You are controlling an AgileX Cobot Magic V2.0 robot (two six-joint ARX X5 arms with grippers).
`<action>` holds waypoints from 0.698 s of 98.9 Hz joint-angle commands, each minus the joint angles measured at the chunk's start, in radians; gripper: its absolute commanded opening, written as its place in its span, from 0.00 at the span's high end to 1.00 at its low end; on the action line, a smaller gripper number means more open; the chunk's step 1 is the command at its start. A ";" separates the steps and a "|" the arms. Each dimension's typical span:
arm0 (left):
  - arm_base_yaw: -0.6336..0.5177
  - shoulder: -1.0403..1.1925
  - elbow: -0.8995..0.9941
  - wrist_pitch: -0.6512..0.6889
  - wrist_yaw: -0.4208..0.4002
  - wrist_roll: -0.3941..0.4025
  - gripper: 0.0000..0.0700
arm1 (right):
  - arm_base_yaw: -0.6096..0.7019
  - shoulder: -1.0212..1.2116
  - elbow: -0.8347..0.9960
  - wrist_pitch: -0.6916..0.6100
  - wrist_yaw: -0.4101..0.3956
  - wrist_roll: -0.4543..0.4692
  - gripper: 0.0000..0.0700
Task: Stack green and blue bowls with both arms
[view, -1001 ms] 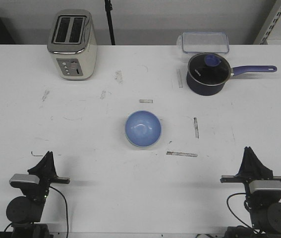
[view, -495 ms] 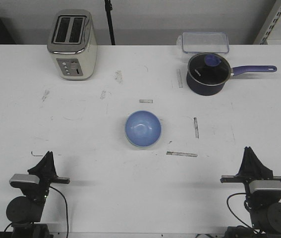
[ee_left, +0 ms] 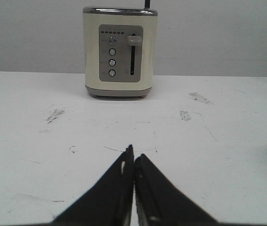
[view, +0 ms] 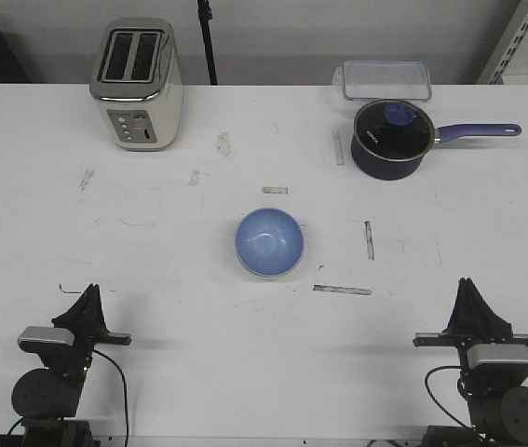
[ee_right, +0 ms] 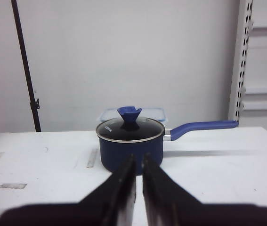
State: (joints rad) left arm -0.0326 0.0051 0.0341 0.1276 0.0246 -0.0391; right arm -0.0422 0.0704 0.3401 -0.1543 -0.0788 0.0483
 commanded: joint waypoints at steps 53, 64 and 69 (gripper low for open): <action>0.003 -0.002 -0.022 0.012 -0.002 0.009 1.00 | 0.044 -0.069 -0.327 0.267 -0.007 0.008 0.98; 0.002 -0.002 -0.022 0.010 -0.002 0.009 1.00 | 0.045 -0.069 -0.327 0.260 0.010 0.007 0.98; 0.003 -0.002 -0.022 0.007 -0.002 0.009 1.00 | 0.045 -0.069 -0.327 0.263 0.024 0.007 0.98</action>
State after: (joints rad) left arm -0.0326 0.0051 0.0341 0.1257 0.0246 -0.0391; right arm 0.0002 0.0021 0.0143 0.0933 -0.0727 0.0498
